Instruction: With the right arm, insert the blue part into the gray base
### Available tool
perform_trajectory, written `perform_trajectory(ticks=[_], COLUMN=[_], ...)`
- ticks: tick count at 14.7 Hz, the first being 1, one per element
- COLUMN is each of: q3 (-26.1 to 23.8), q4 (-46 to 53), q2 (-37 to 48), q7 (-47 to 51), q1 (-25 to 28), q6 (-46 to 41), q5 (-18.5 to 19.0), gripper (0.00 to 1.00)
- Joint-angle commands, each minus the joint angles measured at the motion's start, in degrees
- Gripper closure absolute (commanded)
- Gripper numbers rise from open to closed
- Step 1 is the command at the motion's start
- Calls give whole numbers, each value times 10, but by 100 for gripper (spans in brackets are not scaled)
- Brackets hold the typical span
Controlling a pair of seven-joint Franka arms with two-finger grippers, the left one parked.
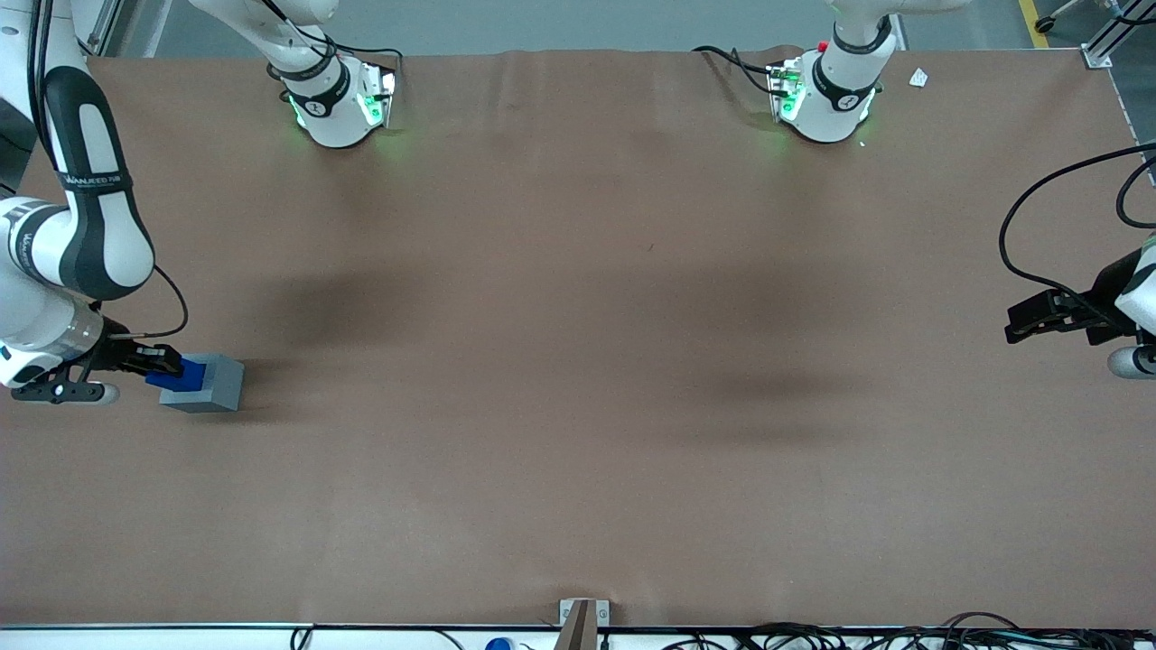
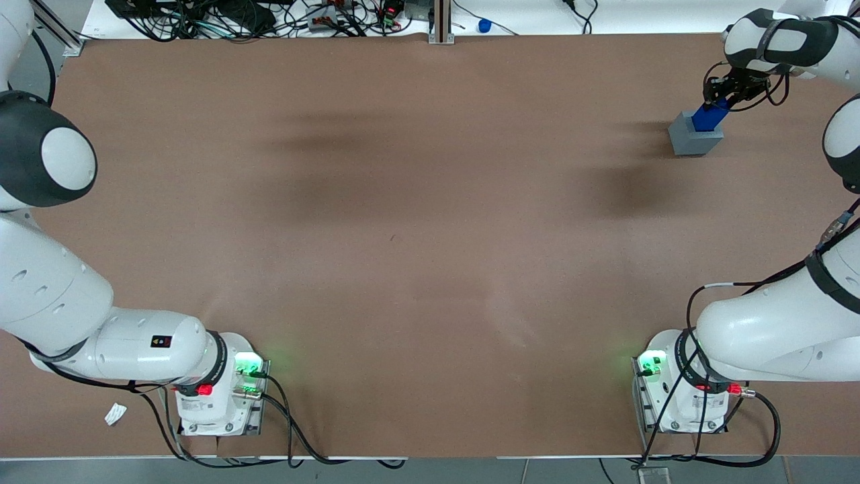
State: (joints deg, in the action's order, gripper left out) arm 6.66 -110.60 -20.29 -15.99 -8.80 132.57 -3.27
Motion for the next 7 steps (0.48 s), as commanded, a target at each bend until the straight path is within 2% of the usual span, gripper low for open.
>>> perform_trajectory(ticks=[1,5,7], q3=[-6,-6,-6], q4=[-6,-6,-6], q2=[-1,-9,-11], q7=[-2,-1,-1], q1=[-7,-7,-7], q6=[6,6,6], q5=[-5,-5,-5], gripper=[98,98,93])
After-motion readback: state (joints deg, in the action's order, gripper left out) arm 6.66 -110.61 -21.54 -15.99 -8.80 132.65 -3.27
